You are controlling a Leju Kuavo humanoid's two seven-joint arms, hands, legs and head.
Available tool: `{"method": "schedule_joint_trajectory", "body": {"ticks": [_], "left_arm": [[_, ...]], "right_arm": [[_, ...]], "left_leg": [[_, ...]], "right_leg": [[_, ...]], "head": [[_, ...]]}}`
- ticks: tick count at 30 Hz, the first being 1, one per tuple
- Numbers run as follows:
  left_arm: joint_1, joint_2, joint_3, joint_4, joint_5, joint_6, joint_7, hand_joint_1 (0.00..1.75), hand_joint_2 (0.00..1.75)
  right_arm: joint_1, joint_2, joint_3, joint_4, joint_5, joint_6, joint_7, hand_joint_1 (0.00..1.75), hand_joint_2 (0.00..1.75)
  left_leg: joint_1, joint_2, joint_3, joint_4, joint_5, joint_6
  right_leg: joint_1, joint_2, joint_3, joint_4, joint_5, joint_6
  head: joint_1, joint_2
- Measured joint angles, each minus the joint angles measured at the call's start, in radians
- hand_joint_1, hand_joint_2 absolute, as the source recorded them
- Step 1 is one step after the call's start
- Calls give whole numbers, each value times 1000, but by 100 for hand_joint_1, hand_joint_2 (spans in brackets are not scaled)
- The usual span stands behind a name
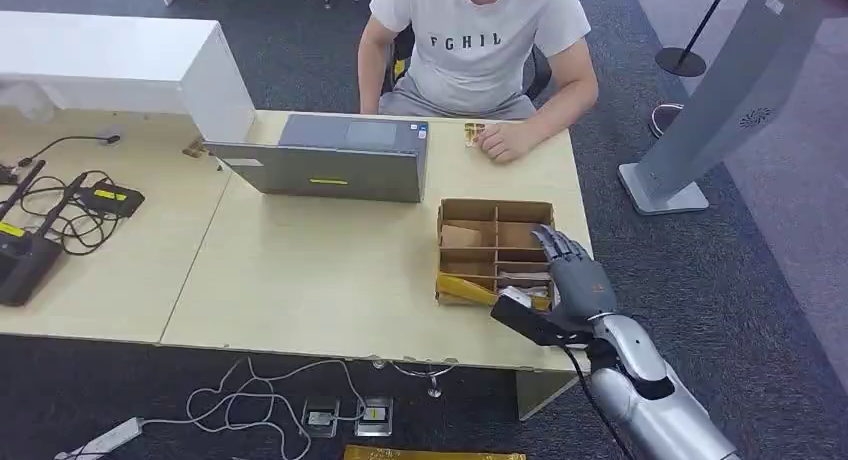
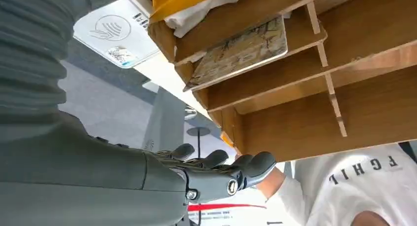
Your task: Pass the card to the sensor for recognition and then transmit it.
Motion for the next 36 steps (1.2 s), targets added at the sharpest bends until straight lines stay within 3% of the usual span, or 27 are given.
{"method": "schedule_joint_trajectory", "body": {"ticks": [23, 24, 26, 27, 36], "left_arm": [[0, 0, 0, 0, 10, 7, 9, 0, 0], [0, 0, 0, 0, 11, 8, 10, 0, 0], [0, 0, 0, 0, 12, 10, 10, 0, 0], [0, 0, 0, 0, 13, 11, 10, 0, 0], [0, 0, 0, 0, 13, 11, 10, 0, 0]], "right_arm": [[-4, 16, 15, 0, -30, 47, -14, 2, 175], [-6, 17, 16, 0, -32, 51, -15, 147, 175], [-11, 18, 20, 0, -32, 58, -17, 152, 175], [-13, 20, 22, 0, -32, 62, -18, 175, 175], [-16, 23, 34, 0, -34, 66, -19, 175, 175]], "left_leg": [[0, 0, 0, 0, 0, 0], [0, 0, 0, 0, 0, 0], [0, 0, 0, 0, 0, 0], [0, 0, 0, 0, 0, 0], [0, 0, 0, 0, 0, 0]], "right_leg": [[0, 0, 0, 0, 0, 0], [0, 0, 0, 0, 0, 0], [0, 0, 0, 0, 0, 0], [0, 0, 0, 0, 0, 0], [0, 0, 0, 0, 0, 0]], "head": [[0, 0], [0, 0], [0, 0], [0, 0], [0, 0]]}}
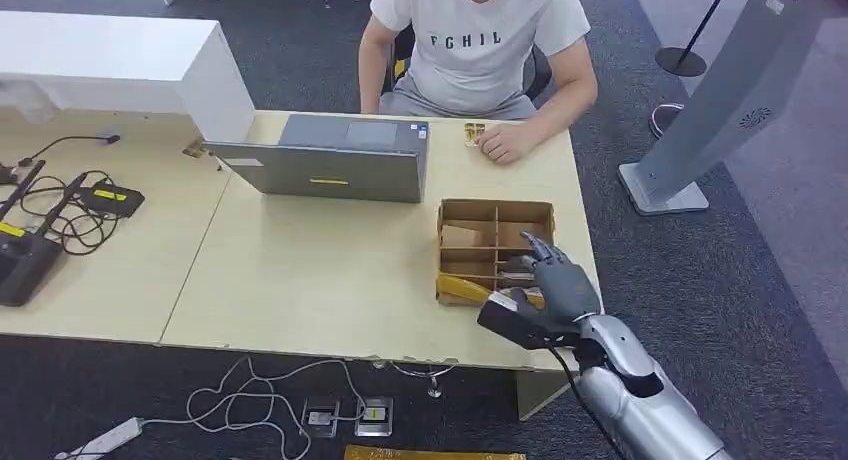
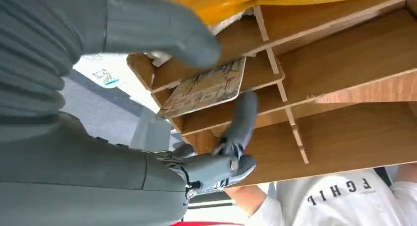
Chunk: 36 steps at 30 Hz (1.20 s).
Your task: Pass the card to the sensor for recognition and then transmit it.
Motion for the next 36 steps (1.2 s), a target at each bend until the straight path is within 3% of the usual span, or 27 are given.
{"method": "schedule_joint_trajectory", "body": {"ticks": [24, 36], "left_arm": [[0, 0, 0, 0, 1, 0, 0, 0, 0], [0, 0, 0, 0, 0, -1, -4, 0, 0]], "right_arm": [[-6, 0, 1, 0, 23, 6, 2, 175, 175], [-53, 1, -9, -26, 56, -37, -44, 175, 175]], "left_leg": [[0, 0, 0, 0, 0, 0], [0, 0, 1, 0, 0, 0]], "right_leg": [[0, 0, 0, 0, 0, 0], [0, 0, 1, 0, 0, 0]], "head": [[0, 0], [0, 0]]}}
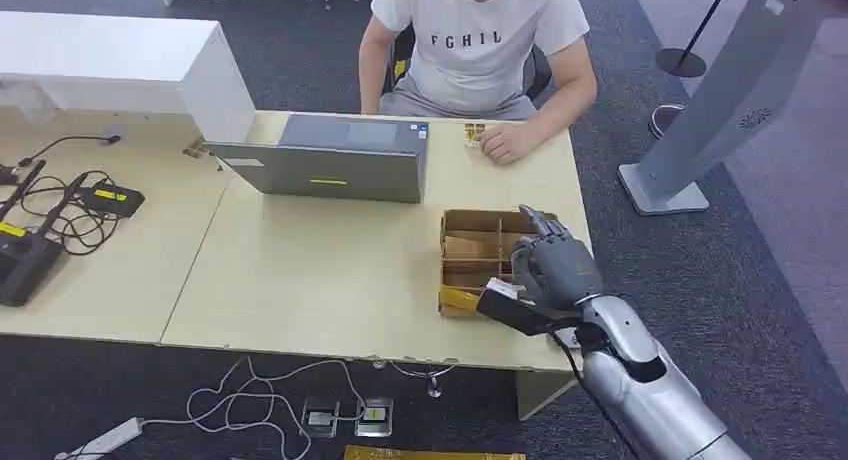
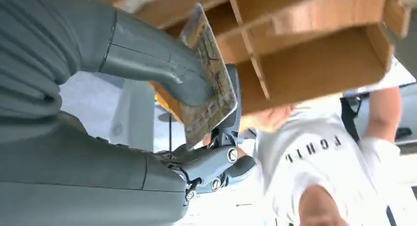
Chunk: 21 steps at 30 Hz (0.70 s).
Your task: Pass the card to the sensor for recognition and then transmit it.
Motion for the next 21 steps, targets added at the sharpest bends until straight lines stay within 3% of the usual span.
{"method": "schedule_joint_trajectory", "body": {"ticks": [7, 15, 21], "left_arm": [[0, 0, 0, 0, -6, -11, -19, 0, 0], [1, 0, 0, 0, -27, -27, -35, 0, 0], [0, -1, 0, 0, -46, -31, -34, 0, 0]], "right_arm": [[-38, 0, -17, -45, 28, -39, -17, 175, 175], [-164, -2, -112, -246, 67, 3, -12, 175, 175], [-182, 27, -142, -244, 143, -74, -100, 175, 175]], "left_leg": [[0, 0, 0, 0, 0, 0], [0, 0, 0, 0, 1, -1], [0, 0, 0, 0, 1, -1]], "right_leg": [[0, 1, 0, 0, 0, 0], [0, 0, 0, 0, 1, 0], [0, 0, 0, 0, 1, 0]], "head": [[0, 0], [0, 0], [0, 0]]}}
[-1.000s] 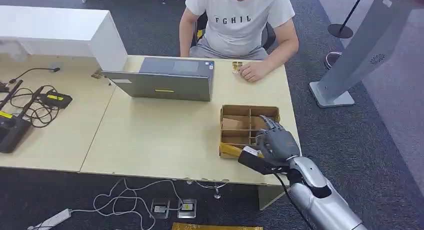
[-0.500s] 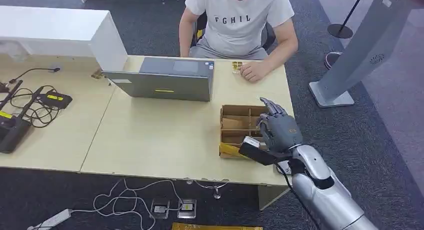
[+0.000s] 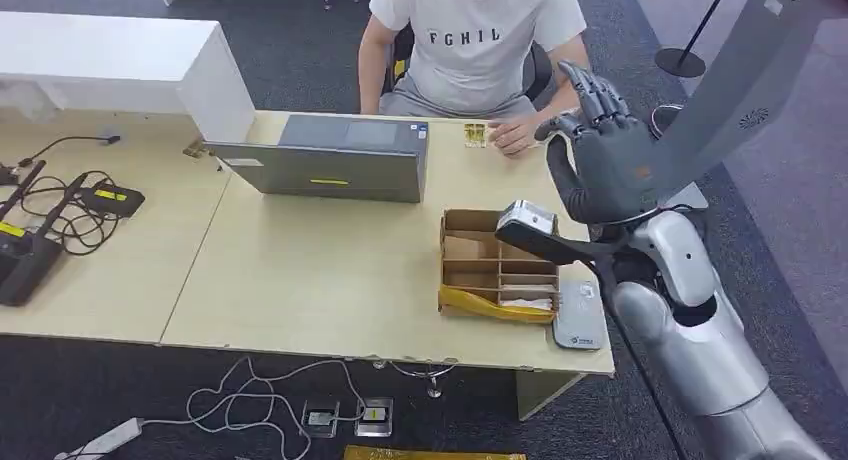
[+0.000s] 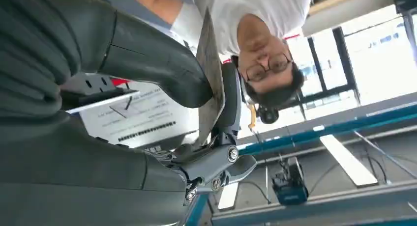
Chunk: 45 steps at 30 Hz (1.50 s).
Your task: Pass the card to the sensor for recognition and then transmit it.
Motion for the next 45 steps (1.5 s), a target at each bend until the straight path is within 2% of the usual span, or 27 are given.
{"method": "schedule_joint_trajectory", "body": {"ticks": [5, 19, 29, 33, 45], "left_arm": [[-1, -1, 0, 0, -10, -5, 0, 0, 0], [-1, -2, 0, 0, -13, -7, 0, 0, 0], [-2, -2, 0, 0, -24, -18, -2, 0, 0], [-2, -2, 0, 0, -24, -20, -2, 0, 0], [-1, -1, 0, 0, -24, -28, -2, 0, 0]], "right_arm": [[-23, 44, 2, 87, 34, -60, -14, 175, 175], [-68, 105, 16, 233, 59, -72, -18, 175, 175], [-191, 173, 38, 524, 114, -183, -47, 175, 175], [-215, 180, 46, 628, 134, -198, -41, 175, 175], [-209, 175, 56, 784, 143, -223, -25, 175, 175]], "left_leg": [[1, 0, 0, 0, 0, 0], [1, 0, -1, 0, 0, -1], [2, -1, 0, 0, 1, -2], [2, -1, 0, 0, 1, -2], [2, -1, 0, 0, 1, -2]], "right_leg": [[1, 0, 0, 0, 0, 0], [1, 0, 0, 0, 0, 0], [2, -1, 0, 0, 1, -1], [2, -1, 0, 0, 1, -1], [2, 0, -1, 0, 1, -1]], "head": [[0, 0], [0, 0], [0, 0], [0, 0], [0, 0]]}}
